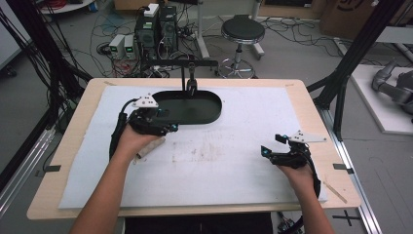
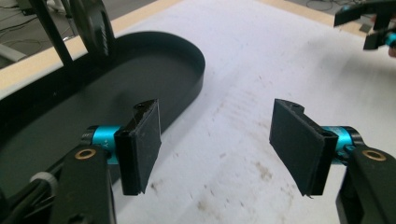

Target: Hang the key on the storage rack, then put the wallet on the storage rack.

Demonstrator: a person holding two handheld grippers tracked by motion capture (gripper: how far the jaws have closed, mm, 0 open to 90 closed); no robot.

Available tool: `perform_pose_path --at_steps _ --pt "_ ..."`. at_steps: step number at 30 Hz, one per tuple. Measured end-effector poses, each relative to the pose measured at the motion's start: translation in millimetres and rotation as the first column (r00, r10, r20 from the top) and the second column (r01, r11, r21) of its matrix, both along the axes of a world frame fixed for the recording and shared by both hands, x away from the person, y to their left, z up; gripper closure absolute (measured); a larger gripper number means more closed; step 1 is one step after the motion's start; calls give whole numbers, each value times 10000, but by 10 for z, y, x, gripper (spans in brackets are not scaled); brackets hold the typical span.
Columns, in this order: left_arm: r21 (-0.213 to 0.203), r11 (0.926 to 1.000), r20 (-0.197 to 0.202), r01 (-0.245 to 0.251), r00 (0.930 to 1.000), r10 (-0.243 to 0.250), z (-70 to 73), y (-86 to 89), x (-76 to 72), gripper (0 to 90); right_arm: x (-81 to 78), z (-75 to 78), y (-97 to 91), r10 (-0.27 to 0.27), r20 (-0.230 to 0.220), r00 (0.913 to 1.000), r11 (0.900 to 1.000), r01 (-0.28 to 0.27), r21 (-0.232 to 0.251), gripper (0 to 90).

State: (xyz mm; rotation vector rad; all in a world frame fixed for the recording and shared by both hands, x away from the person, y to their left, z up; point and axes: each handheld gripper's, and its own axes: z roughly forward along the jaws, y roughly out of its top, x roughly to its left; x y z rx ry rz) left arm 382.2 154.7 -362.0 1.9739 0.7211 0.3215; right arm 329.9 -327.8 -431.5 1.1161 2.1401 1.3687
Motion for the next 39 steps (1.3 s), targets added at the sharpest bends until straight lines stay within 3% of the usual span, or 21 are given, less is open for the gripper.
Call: perform_pose_path --at_steps 13,18,22,30,39 --pt "-643 9978 224 150 9997 -136 -191 163 -358 269 29 -21 1 -196 -104 9998 9997 197 111 154" --pt "-590 9982 75 -74 9999 78 -250 226 -401 231 47 -18 29 -247 -17 9997 9994 247 241 154" --pt "-698 9974 -20 166 9999 -167 -303 246 -464 227 50 -20 39 -281 -31 9996 9994 281 214 154" --pt "-459 9971 -124 610 9980 -616 -393 215 -530 204 83 -48 47 -340 -185 9993 9994 338 -81 153" --pt "-575 9977 88 356 9993 -351 -339 299 -556 204 77 -52 59 -193 -212 9996 9997 189 -156 153"
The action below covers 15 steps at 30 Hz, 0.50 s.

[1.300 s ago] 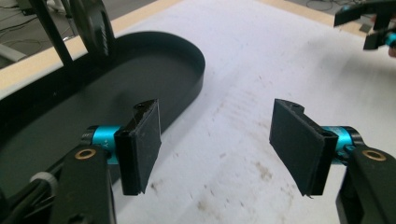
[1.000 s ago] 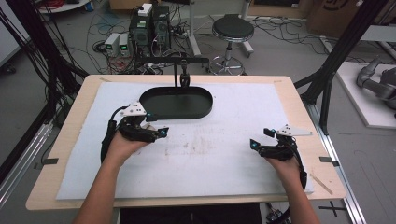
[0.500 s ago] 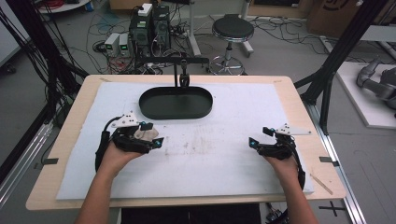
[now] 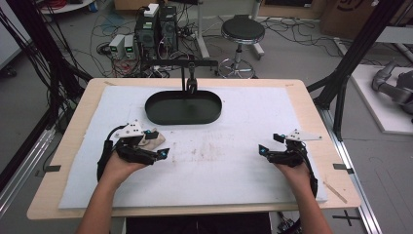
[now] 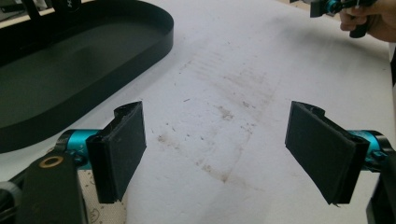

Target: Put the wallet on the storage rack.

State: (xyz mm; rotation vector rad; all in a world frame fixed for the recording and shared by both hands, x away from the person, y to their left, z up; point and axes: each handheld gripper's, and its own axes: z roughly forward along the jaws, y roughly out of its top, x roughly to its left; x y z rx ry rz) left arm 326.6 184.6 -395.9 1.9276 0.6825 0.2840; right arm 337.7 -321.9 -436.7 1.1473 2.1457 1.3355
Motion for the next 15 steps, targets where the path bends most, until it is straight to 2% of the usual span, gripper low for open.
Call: perform_pose_path --at_steps 5,15 --pt "-22 9998 44 -195 9998 195 -7 56 -11 204 12 -2 -5 -49 82 10000 10000 49 -33 153" --pt "342 9969 90 -703 9975 700 -47 174 8 203 -2 5 6 61 112 9999 10000 -60 -69 153"
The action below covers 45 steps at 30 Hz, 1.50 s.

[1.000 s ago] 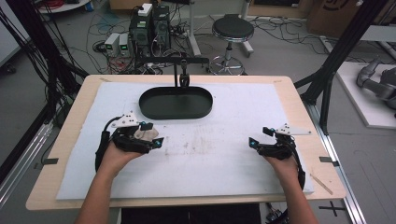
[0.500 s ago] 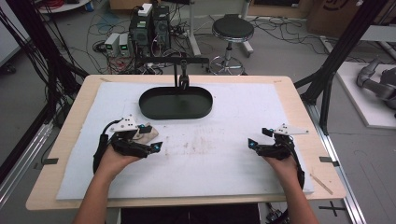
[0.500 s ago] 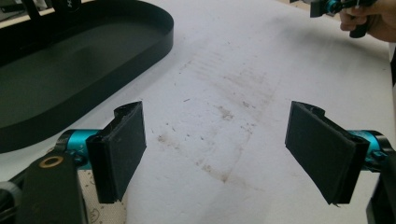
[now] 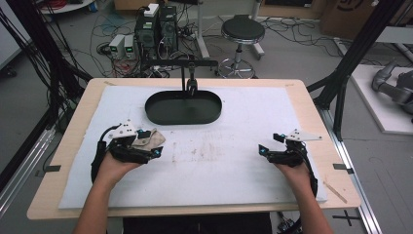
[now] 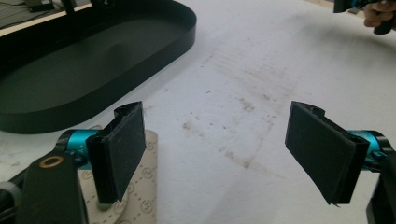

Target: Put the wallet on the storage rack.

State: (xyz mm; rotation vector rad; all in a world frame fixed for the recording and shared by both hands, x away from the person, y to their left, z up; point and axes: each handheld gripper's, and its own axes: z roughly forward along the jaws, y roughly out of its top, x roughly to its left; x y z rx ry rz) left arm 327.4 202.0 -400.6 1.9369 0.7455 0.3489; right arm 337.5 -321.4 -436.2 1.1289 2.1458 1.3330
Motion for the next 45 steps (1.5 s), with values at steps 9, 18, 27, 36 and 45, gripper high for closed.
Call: perform_pose_path --at_steps 9,18,27,36,45 --pt "472 9969 -155 -636 9978 644 -129 125 83 204 -4 2 1 21 17 10000 10000 -21 -6 154" --pt "1091 9866 -492 -1209 9907 1269 -294 299 209 204 2 -10 20 93 -33 10000 9999 -93 -146 153" --pt "1501 9817 -1088 -1172 9850 1343 -430 307 311 203 -2 -12 26 86 -71 9999 9998 -87 -169 153" --pt "2128 9698 -1240 -1193 9812 1479 -514 307 340 181 -2 -16 32 110 -86 9999 9998 -112 -172 153" --pt "2264 9663 -998 -1223 9840 1479 -518 289 317 218 -4 -20 36 144 -112 9998 9997 -147 -202 153"
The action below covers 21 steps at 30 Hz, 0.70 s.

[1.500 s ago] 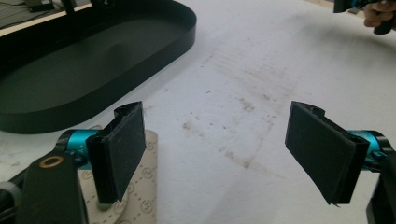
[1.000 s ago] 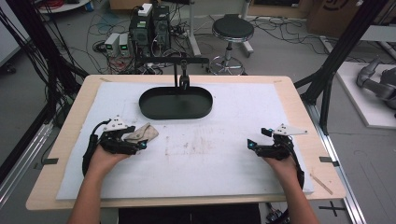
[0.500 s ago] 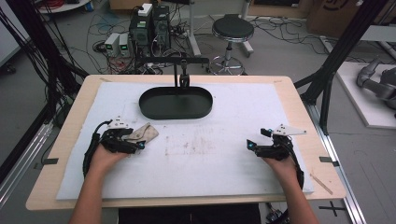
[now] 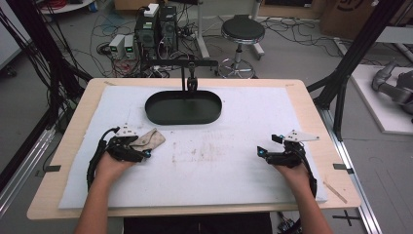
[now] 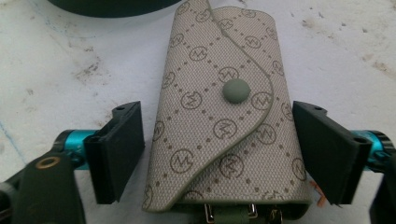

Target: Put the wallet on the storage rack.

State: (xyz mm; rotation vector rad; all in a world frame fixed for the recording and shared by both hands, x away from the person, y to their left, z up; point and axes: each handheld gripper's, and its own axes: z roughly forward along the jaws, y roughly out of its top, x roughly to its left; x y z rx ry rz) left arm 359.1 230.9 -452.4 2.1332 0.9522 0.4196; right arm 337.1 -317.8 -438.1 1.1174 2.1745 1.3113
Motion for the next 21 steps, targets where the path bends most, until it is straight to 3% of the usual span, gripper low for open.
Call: perform_pose_path --at_steps 7,13,21 --pt "-163 9997 169 163 9997 -160 10 18 -32 332 -5 1 3 1 -3 10000 10000 -1 2 153" --pt "-500 9987 -7 53 10000 -54 30 44 -44 352 -3 1 -2 -11 15 10000 10000 11 -8 153" --pt "-650 9975 297 282 9992 -264 126 20 -62 354 -4 2 1 25 23 10000 10000 -25 -2 154"
